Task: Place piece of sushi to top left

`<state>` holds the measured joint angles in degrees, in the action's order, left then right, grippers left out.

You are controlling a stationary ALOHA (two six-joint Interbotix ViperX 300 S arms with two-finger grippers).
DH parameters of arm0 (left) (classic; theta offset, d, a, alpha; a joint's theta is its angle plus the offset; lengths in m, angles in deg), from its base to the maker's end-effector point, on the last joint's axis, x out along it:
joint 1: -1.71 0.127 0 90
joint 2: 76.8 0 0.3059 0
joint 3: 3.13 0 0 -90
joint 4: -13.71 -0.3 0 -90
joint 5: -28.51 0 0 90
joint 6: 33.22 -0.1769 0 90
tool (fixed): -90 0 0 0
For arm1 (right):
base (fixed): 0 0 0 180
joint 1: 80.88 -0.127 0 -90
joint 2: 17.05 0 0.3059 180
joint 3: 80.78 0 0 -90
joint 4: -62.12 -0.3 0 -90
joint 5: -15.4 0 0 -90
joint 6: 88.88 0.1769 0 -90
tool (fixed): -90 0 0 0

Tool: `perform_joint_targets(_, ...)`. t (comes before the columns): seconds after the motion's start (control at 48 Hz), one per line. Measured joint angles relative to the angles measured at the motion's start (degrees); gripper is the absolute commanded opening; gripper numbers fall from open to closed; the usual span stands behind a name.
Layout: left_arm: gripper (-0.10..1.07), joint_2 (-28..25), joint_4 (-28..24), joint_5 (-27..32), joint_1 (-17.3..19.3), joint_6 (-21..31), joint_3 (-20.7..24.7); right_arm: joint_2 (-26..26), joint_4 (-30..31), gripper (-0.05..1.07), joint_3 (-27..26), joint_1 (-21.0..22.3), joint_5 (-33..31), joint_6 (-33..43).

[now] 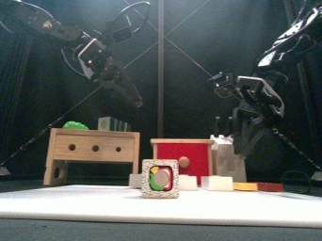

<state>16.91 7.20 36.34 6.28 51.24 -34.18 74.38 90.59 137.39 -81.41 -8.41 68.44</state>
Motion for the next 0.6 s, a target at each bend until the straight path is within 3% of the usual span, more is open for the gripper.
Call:
perform_joint_targets(0.271,0.79,-0.2,3.1,11.3,-0.4,-3.1,1.9,-0.2,0.0,0.7,-0.8,0.3,0.0,0.0)
perform_joint_targets(0.479,0.79,-0.7,13.5,15.7,1.1,-16.1,5.4,-0.5,-0.6,0.7,-1.2,0.3,0.0,0.0)
perform_joint_targets(0.604,0.79,-1.5,24.3,15.9,2.4,-29.6,5.4,-0.9,-0.9,0.7,-1.3,0.3,0.0,0.0)
